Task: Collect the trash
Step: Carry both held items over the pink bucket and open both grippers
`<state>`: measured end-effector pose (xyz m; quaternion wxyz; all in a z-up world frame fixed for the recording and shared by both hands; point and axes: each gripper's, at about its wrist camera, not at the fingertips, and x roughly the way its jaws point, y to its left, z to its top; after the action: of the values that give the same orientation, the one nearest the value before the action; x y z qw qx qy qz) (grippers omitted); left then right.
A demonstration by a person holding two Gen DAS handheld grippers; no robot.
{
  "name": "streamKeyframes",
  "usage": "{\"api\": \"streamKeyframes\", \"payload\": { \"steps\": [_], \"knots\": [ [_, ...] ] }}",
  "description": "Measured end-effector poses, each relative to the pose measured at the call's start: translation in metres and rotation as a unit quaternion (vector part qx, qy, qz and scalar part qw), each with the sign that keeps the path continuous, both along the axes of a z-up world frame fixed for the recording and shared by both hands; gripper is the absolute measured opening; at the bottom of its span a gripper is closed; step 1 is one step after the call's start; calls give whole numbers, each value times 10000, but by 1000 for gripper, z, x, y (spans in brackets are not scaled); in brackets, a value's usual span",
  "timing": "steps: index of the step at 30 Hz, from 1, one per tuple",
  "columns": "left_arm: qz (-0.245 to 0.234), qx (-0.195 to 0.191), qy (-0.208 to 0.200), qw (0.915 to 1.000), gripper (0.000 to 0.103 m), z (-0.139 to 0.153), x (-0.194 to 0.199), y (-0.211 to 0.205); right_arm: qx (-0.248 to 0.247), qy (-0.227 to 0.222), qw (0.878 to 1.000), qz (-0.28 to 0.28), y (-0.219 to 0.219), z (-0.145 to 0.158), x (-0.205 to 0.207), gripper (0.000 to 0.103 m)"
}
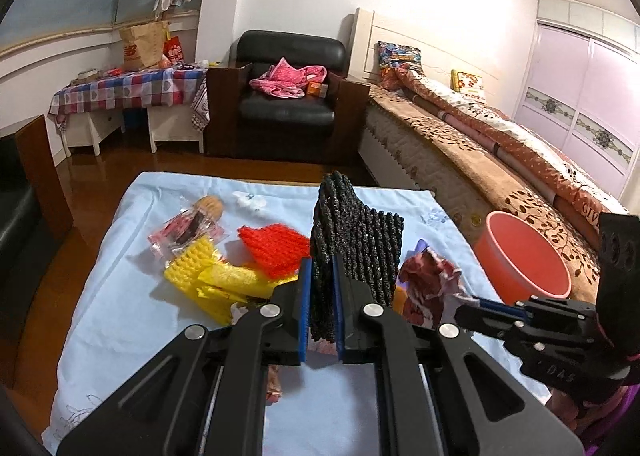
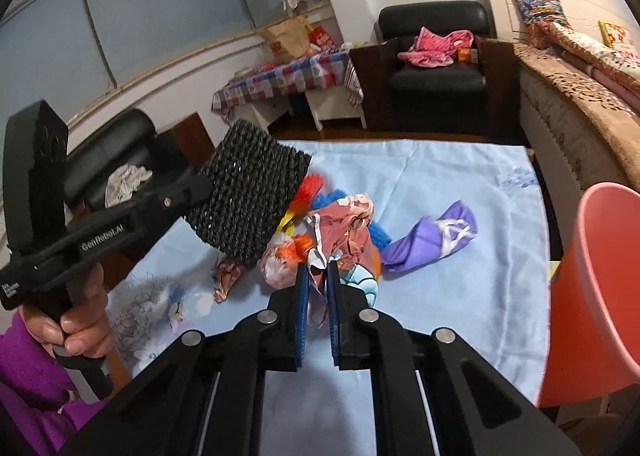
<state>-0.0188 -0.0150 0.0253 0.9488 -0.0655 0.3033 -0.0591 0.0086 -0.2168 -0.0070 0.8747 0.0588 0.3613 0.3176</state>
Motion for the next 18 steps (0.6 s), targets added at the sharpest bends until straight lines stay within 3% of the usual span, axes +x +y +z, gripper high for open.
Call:
{"api": "streamKeyframes", "payload": {
  "steps": [18],
  "knots": [
    [-790, 66, -195, 9967, 9, 18, 24, -80, 356, -242, 9902, -1327, -101, 24, -9, 9]
  ]
}}
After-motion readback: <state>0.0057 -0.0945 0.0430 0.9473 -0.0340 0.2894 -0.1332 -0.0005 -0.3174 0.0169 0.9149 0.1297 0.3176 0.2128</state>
